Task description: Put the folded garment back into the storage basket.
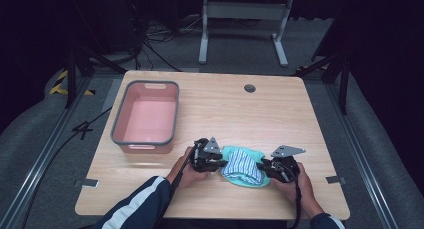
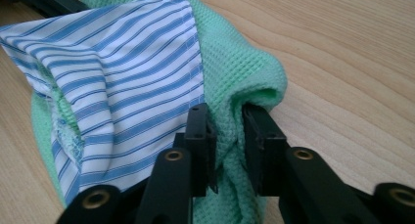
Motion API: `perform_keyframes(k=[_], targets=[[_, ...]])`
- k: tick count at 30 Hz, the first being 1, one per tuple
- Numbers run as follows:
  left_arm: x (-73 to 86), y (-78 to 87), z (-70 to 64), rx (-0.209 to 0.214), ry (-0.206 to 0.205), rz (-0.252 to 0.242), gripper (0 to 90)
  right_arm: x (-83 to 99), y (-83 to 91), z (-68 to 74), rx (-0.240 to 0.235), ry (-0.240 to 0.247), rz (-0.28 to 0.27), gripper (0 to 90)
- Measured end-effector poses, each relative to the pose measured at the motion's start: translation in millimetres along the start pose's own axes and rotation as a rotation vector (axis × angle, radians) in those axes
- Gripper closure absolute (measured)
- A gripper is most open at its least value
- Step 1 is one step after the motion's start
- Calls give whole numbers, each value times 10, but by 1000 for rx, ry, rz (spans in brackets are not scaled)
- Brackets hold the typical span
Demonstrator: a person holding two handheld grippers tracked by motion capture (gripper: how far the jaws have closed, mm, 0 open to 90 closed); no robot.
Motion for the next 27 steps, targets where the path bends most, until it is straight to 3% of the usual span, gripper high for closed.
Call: perform_keyframes(k=[6, 11, 19, 21, 27], targets=[[-3, 6, -12, 6, 1, 5, 792, 0, 0, 10, 0, 0, -3, 795], [-36, 5, -67, -8, -29, 35, 810, -4, 29, 24, 12, 19, -8, 808], [-122, 64, -116, -5, -63, 26, 817, -61, 87, 25, 15, 12, -29, 811], [-150, 89, -121, -16, -84, 33, 817, -78, 99, 32, 14, 16, -33, 812], [-180, 137, -71, -41, -94, 38, 818, -133, 128, 74, 7, 16, -49, 813]])
Point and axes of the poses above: each handheld gripper's, and its own axes: y roughly backward along the jaws, x roughly out of its underside, z roughly to its left, the point moved 5 cm from there along -y, roughly forward along the jaws, and after that the axes turned 13 degrees about -z, right-handed, at the moved point
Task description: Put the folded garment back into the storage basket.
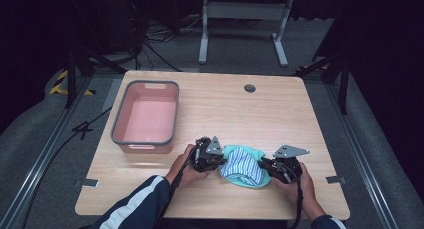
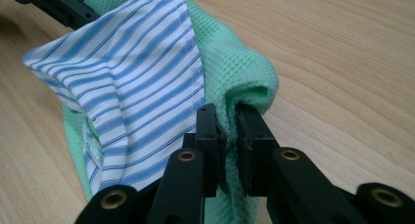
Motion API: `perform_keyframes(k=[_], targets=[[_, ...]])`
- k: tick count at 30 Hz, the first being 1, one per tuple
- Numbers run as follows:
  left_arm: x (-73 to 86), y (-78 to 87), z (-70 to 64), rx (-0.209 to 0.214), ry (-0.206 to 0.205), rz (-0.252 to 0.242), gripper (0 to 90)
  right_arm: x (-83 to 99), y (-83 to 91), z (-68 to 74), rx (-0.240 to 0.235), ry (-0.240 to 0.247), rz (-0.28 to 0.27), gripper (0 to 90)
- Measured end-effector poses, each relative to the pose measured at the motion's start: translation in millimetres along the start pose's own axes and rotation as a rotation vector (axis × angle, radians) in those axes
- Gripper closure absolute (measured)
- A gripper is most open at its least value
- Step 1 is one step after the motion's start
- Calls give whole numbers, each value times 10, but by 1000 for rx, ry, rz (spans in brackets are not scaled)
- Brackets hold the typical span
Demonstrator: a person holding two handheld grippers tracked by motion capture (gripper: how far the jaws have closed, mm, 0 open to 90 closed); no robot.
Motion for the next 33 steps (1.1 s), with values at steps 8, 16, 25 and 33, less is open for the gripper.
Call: perform_keyframes(k=[8, 16, 25, 33], targets=[[-25, 44, 42, -17, -10, 4, 820, -139, -7, 46, 7, 33, -16, 818], [-157, 249, 142, -56, -9, -12, 820, -350, -59, 78, -6, 36, -48, 818], [-318, 418, 181, -88, -42, -33, 820, -617, -57, 144, -15, 51, -93, 818], [-367, 652, 312, -122, -15, -88, 819, -852, -92, 181, -29, 63, -113, 818]])
Point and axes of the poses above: each handheld gripper's, and its own axes: y roughly backward along the jaws, x roughly out of its underside, z roughly to its left, the point moved 5 cm from there along -y, roughly forward along the jaws, and after that the axes turned 13 degrees about -z, right-handed, at the moved point
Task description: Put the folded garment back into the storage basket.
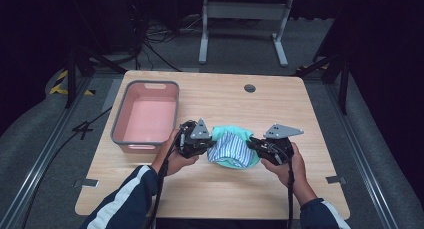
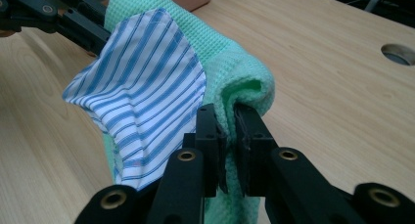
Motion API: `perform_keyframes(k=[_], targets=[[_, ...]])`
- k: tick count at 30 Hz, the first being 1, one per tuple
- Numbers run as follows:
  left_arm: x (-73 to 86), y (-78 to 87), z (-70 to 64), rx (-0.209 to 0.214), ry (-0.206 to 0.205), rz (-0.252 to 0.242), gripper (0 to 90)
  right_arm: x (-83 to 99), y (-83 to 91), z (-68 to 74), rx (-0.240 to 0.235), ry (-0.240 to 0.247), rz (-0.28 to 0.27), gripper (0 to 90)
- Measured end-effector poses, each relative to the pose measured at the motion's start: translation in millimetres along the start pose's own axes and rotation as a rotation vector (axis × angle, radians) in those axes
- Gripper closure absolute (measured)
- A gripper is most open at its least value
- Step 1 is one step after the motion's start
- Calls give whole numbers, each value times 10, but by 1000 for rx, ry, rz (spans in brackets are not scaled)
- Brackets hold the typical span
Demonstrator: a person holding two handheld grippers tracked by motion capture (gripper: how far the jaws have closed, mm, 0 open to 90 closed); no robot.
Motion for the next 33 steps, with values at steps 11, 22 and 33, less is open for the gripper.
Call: perform_keyframes(k=[11, 22, 33], targets=[[-9, 414, 242, -83, 26, -38, 819, -380, -265, 154, -50, 29, -44, 818], [81, 853, 497, -201, 75, -67, 819, -723, -607, 417, -120, 65, -89, 817], [194, 1209, 708, -278, 120, -71, 818, -932, -950, 647, -169, 91, -86, 817]])
Point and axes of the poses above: each handheld gripper's, and its own axes: y roughly backward along the jaws, x roughly out of its underside, z roughly to its left, the point moved 5 cm from there along -y, roughly forward along the jaws, and after that the axes turned 13 degrees about -z, right-handed, at the moved point
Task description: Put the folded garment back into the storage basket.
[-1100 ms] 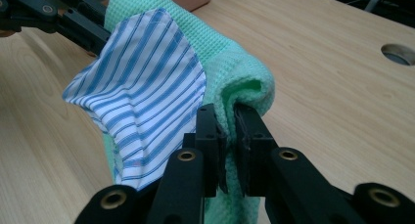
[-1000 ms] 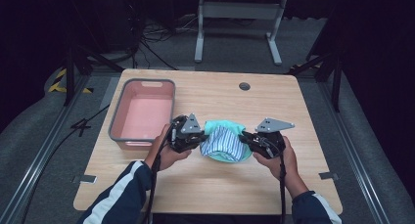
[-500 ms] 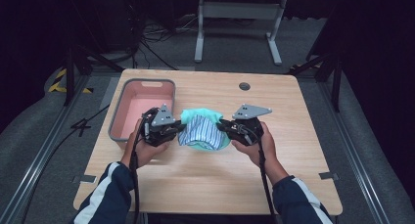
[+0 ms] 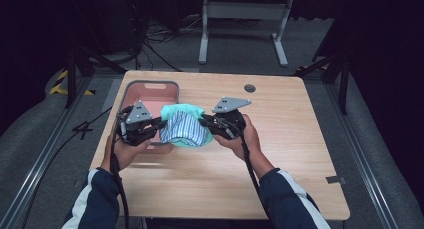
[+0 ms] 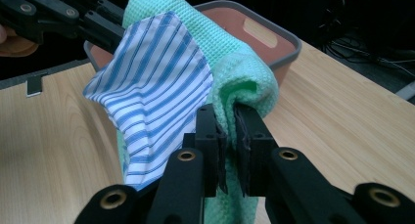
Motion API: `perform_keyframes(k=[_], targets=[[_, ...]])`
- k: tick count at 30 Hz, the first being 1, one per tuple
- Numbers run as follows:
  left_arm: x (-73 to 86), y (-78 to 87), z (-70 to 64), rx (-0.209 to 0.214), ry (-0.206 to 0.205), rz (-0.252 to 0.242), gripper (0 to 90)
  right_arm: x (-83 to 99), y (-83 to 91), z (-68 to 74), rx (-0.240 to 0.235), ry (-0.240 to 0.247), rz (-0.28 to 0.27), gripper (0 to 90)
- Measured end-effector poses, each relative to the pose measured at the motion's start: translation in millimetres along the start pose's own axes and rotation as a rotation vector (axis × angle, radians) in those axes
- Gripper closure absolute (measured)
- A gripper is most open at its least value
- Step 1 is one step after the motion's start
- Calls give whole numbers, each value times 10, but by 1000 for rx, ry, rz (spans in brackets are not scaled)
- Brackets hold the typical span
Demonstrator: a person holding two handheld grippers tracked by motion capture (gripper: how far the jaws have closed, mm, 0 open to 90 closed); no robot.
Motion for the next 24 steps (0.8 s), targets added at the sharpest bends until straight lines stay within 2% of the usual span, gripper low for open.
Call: perform_keyframes(k=[3, 9, 13, 16, 18, 21, 24], targets=[[6, 91, 92, -23, 8, -10, 819, -46, -122, 49, -15, 8, 6, 817], [46, 274, 289, -70, 50, -36, 819, -222, -351, 161, -43, 24, -4, 817], [72, 331, 370, -90, 61, -42, 819, -249, -477, 202, -56, 23, -1, 817], [109, 368, 445, -116, 77, -36, 819, -264, -638, 242, -68, 24, 12, 817], [122, 378, 487, -124, 67, -33, 819, -269, -677, 250, -69, 24, 13, 817], [167, 398, 565, -147, 73, -21, 819, -279, -804, 262, -70, 22, 22, 817], [231, 403, 648, -173, 92, -9, 819, -281, -934, 282, -67, 24, 27, 817]])
Point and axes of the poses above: each handheld gripper's, and its own axes: y roughly backward along the jaws, x roughly out of its underside, z roughly to its left, the point moved 5 cm from there along -y, roughly forward along the jaws, and after that the axes turned 13 degrees about -z, right-handed, at the moved point
